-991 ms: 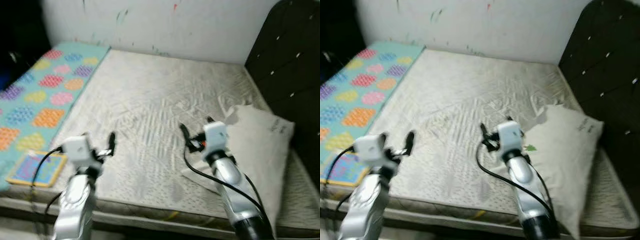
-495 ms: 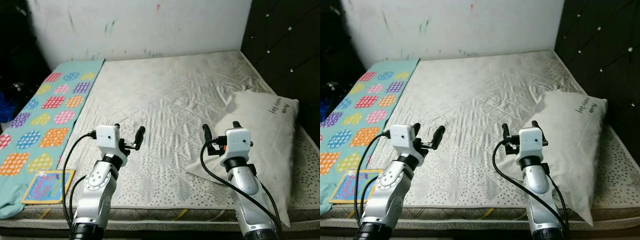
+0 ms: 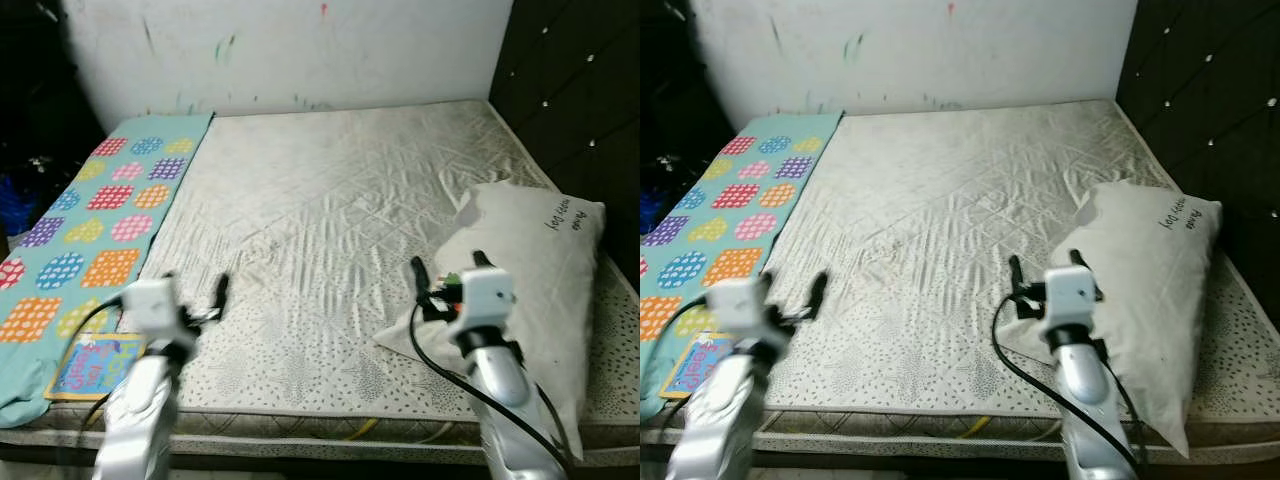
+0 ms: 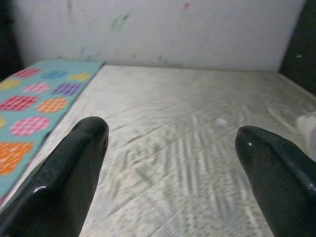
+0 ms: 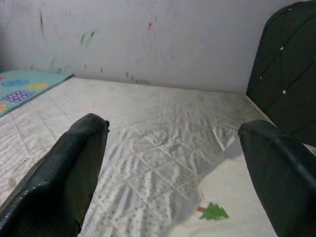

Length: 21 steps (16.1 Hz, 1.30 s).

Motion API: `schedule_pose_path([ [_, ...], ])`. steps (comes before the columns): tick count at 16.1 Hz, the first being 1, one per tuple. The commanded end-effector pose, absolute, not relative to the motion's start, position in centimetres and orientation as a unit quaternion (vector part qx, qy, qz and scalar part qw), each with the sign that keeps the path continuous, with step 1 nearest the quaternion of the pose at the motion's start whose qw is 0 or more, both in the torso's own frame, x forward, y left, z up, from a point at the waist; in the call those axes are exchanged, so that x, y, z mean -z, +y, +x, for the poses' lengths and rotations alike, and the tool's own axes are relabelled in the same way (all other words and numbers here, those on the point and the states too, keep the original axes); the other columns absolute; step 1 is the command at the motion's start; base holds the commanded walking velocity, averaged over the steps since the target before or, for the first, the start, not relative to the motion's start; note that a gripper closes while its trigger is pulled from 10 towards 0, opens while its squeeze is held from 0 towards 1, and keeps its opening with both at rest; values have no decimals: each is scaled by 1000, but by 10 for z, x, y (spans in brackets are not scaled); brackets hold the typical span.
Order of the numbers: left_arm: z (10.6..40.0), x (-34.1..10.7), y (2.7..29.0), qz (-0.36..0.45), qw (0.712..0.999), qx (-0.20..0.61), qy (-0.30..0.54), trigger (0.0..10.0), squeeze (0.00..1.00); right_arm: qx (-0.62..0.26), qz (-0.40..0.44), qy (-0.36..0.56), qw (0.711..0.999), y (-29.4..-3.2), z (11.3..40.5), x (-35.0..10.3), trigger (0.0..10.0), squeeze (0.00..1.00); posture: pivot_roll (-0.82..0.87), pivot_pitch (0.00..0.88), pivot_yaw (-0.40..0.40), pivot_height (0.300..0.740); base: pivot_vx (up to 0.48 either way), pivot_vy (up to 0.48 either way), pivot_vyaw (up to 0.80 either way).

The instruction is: Clean up the room

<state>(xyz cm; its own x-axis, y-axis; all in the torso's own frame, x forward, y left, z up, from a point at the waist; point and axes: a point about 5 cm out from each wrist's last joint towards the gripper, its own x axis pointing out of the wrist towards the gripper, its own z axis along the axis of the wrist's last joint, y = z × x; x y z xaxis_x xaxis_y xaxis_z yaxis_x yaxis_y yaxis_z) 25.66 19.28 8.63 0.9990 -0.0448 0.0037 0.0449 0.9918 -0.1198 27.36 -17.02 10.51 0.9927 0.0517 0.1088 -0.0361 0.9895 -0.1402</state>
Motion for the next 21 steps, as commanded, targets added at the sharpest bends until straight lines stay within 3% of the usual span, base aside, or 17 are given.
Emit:
schedule_pose_path([
  [1, 250, -89, 197, -60, 998, 21, -10, 10000, 0, -22, -71, -61, 995, -174, 271, -109, 10000, 0, -161, 0, 65, 740, 0, 0, 0],
  [4, 236, -84, 205, -67, 998, -7, 2, 10000, 0, -26, -78, -55, 995, -179, 271, -111, 10000, 0, -149, 0, 42, 740, 0, 0, 0],
  [13, 237, -85, 198, -62, 998, -2, 14, 10000, 0, -47, -68, -44, 996, -170, 277, -113, 10000, 0, -145, 0, 20, 740, 0, 0, 0],
  [17, 242, -84, 187, -55, 997, 38, 28, 10000, 0, -58, -80, -36, 994, -167, 279, -112, 10000, 0, -149, 0, 8, 740, 0, 0, -250],
  [21, 247, -87, 185, -25, 995, 85, 37, 10000, 0, -94, -109, 66, 987, -167, 270, -81, 10000, 0, -146, 0, 4, 740, 0, 0, 0],
])
